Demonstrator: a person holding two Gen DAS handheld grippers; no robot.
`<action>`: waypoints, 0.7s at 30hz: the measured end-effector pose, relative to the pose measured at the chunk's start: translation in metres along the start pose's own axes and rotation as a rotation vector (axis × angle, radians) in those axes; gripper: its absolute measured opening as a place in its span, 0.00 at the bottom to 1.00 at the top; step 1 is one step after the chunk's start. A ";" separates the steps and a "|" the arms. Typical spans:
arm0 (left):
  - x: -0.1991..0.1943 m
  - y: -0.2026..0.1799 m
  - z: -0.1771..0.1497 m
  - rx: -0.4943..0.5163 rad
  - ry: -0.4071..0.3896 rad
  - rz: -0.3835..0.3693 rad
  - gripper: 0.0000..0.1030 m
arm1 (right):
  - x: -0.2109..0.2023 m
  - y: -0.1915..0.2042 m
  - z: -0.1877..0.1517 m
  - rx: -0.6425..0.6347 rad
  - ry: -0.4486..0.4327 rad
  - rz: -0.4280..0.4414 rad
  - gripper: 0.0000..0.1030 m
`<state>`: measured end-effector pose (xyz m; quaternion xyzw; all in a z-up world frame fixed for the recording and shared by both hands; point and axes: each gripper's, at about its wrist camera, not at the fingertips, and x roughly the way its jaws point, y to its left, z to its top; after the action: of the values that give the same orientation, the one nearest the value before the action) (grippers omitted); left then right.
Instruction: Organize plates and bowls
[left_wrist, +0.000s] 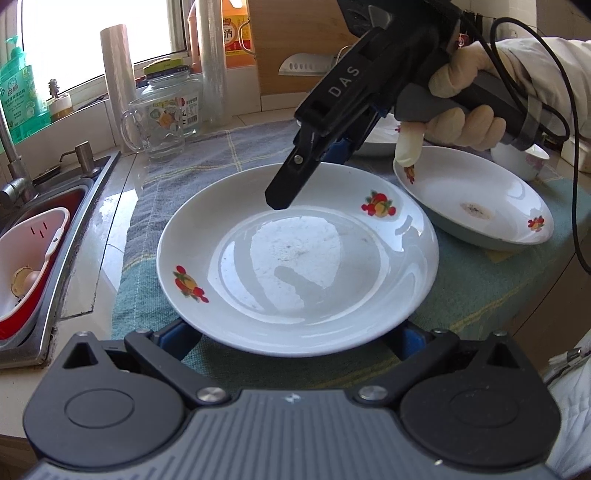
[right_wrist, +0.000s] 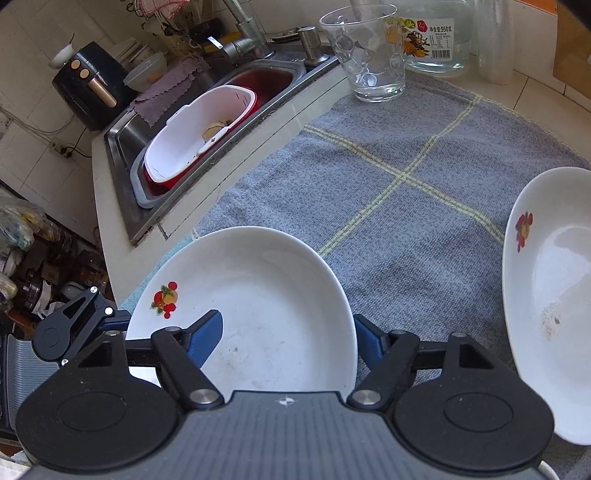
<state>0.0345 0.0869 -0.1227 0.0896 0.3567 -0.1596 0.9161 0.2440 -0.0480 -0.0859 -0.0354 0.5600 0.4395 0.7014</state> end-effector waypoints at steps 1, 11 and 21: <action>0.000 0.000 0.000 0.001 0.002 -0.001 0.99 | 0.000 -0.001 0.001 0.007 0.005 0.010 0.78; -0.001 0.003 0.004 -0.012 0.029 -0.011 0.98 | -0.004 0.001 0.002 0.005 0.020 0.029 0.79; 0.001 0.020 0.022 0.006 0.021 -0.015 0.98 | -0.016 -0.004 0.019 0.013 -0.027 0.030 0.79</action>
<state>0.0563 0.0993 -0.1060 0.0914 0.3666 -0.1668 0.9107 0.2607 -0.0492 -0.0677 -0.0166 0.5536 0.4468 0.7026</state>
